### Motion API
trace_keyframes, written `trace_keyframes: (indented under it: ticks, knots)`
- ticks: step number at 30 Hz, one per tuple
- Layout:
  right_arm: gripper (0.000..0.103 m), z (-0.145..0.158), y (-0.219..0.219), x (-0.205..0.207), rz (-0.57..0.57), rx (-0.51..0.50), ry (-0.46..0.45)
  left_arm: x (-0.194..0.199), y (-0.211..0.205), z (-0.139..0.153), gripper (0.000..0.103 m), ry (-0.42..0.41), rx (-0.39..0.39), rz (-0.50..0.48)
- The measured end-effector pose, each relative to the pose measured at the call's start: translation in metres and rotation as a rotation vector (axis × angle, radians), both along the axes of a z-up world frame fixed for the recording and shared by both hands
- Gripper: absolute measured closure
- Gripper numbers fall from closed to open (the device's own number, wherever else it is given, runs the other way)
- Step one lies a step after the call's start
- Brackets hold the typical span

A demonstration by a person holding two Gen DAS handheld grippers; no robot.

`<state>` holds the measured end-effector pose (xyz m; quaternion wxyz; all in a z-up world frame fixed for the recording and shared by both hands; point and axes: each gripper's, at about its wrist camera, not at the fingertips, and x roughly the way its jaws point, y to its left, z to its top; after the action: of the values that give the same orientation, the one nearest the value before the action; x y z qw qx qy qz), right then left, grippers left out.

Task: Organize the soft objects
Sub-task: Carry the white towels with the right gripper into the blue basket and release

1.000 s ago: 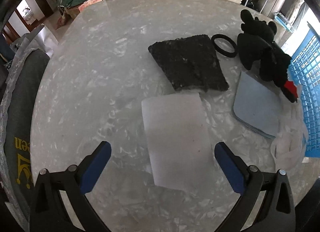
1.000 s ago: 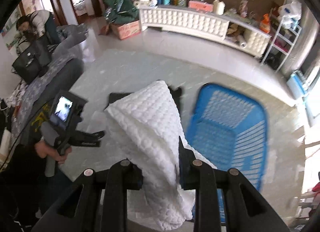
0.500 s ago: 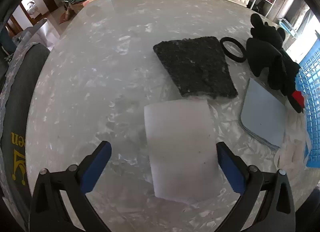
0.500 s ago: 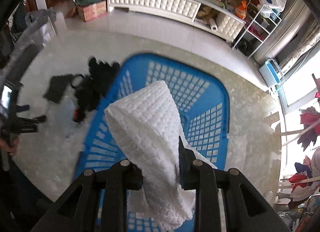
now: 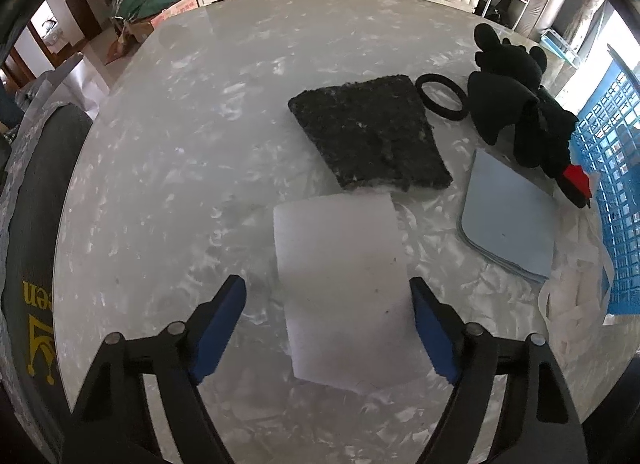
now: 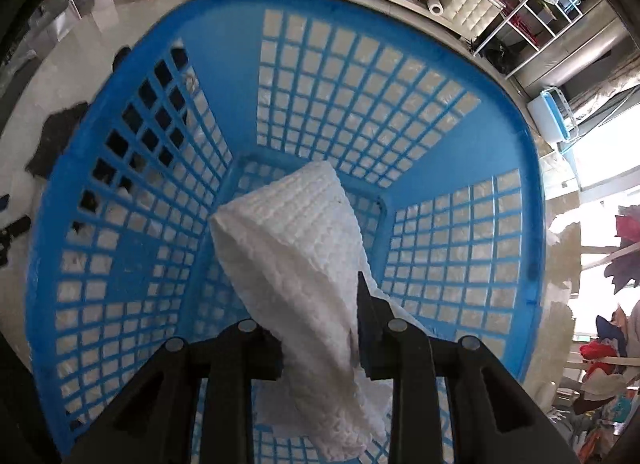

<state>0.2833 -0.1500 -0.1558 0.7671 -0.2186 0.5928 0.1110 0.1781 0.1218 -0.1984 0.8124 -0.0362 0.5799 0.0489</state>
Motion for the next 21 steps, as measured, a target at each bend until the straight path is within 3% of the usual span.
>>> trace_keyframes:
  ticks: [6,8,11,13,18,21]
  knots:
    - [0.070,-0.007,-0.001,0.018,-0.005,0.006,0.055,-0.005,-0.002,0.004,0.032,-0.007,-0.002,-0.006]
    - [0.062,-0.011,0.003,0.017,-0.003,-0.007,0.046,-0.006,-0.002,0.005,0.036,-0.008,-0.001,-0.001]
    - [0.042,-0.013,0.006,0.016,0.008,-0.004,0.049,-0.007,-0.002,0.007,0.042,-0.005,-0.002,0.003]
    - [0.021,-0.011,0.010,0.014,0.023,-0.012,0.046,-0.008,-0.003,0.009,0.045,-0.003,-0.002,0.004]
    - [0.006,0.003,0.016,0.010,0.038,-0.025,0.013,-0.011,-0.002,0.012,0.049,0.005,-0.016,0.011]
    - [0.004,0.018,0.012,0.005,0.029,-0.006,-0.008,-0.015,-0.002,0.013,0.049,0.017,-0.035,0.010]
